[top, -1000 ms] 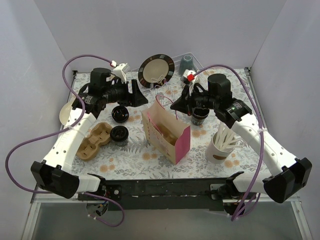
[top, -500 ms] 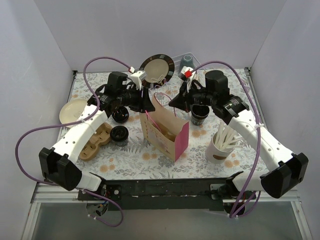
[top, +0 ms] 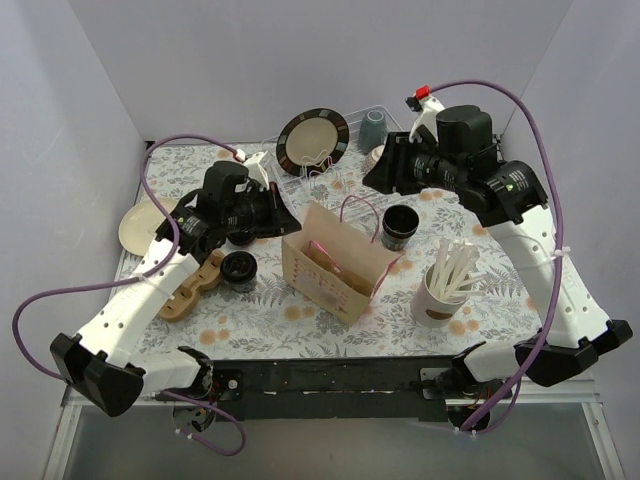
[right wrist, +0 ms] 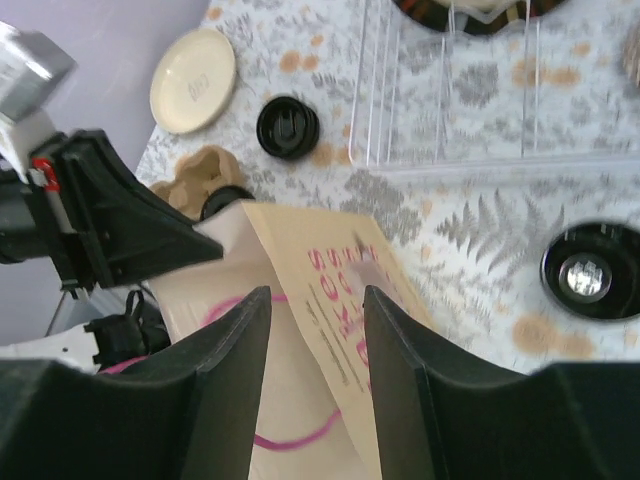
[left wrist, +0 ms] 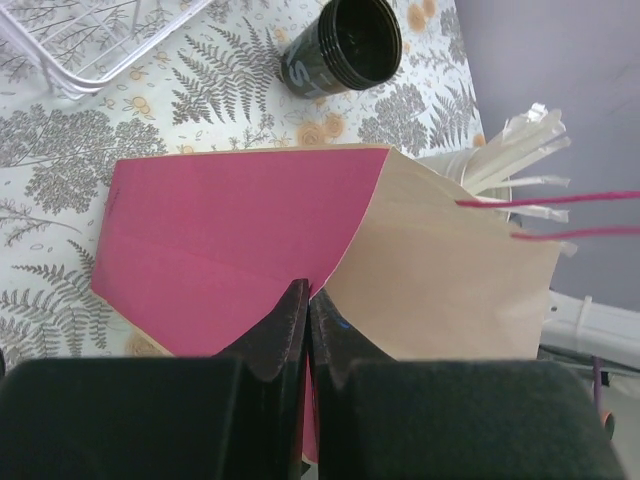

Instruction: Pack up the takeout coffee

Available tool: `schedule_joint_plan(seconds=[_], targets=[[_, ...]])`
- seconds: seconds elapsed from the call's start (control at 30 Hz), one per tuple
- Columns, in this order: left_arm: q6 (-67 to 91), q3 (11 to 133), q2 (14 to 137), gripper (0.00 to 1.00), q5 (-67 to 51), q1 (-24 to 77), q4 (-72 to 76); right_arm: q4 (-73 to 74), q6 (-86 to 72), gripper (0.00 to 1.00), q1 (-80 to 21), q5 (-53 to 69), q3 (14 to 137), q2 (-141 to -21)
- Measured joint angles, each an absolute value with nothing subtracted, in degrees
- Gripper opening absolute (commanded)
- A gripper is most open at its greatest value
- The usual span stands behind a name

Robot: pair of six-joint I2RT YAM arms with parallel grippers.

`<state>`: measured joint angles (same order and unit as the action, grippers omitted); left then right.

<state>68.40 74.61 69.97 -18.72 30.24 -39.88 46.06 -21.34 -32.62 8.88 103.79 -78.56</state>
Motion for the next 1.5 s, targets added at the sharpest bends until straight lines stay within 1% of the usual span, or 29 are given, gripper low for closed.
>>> schedule_joint_plan(seconds=[0.23,0.37,0.47,0.73,1.07,1.13,1.23,1.27,1.3,1.33,1.37,1.4,1.43,1.47,1.5], targets=[[75.8,72.6,64.2,0.00,-10.7,30.5,-41.6,62.6,-29.7,0.52,-33.0,8.7,104.2,-78.3],[79.7,70.9,61.5,0.00,-9.1,30.5,-42.2,67.6,-33.7,0.55,-34.3,8.3,104.6,-78.3],[81.3,69.9,61.2,0.00,-9.1,30.5,-42.2,69.3,-37.8,0.57,-37.1,7.8,104.8,-78.2],[81.2,69.7,61.8,0.00,-9.2,30.5,-43.0,71.5,-46.8,0.57,-46.7,4.6,101.4,-76.4],[80.2,70.9,64.5,0.00,-9.3,30.5,-44.4,74.1,-50.9,0.56,-47.8,-1.6,97.3,-75.8],[80.1,71.4,64.6,0.00,-9.5,30.5,-44.9,74.1,-51.0,0.54,-47.9,-3.4,96.6,-75.8],[80.0,71.7,64.6,0.15,-10.0,30.5,-45.3,73.8,-50.9,0.45,-48.0,-6.1,96.0,-75.9],[80.0,71.7,64.6,0.19,-10.1,30.5,-45.4,73.5,-50.7,0.36,-48.0,-6.9,95.7,-76.1],[79.9,71.7,64.6,0.27,-10.3,30.5,-45.5,73.3,-50.6,0.31,-48.0,-7.5,95.6,-76.4],[79.8,71.9,64.6,0.32,-10.3,30.5,-45.8,72.8,-50.3,0.26,-48.0,-8.0,95.4,-76.8],[79.5,72.1,64.6,0.36,-10.3,30.5,-46.2,72.3,-50.0,0.19,-48.0,-8.6,95.1,-77.2],[79.2,72.5,64.7,0.40,-10.3,30.5,-46.6,71.9,-49.5,0.14,-48.0,-9.2,94.9,-77.7],[78.9,73.1,64.7,0.41,-10.3,30.5,-47.0,71.6,-49.0,0.10,-48.0,-9.8,94.8,-78.2],[78.4,73.8,64.9,0.43,-10.2,30.5,-47.3,71.2,-48.5,0.04,-48.0,-10.4,94.8,-78.8],[77.8,74.7,65.1,0.45,-10.0,30.5,-47.9,70.6,-47.8,0.01,-48.0,-10.9,94.8,-79.2]])
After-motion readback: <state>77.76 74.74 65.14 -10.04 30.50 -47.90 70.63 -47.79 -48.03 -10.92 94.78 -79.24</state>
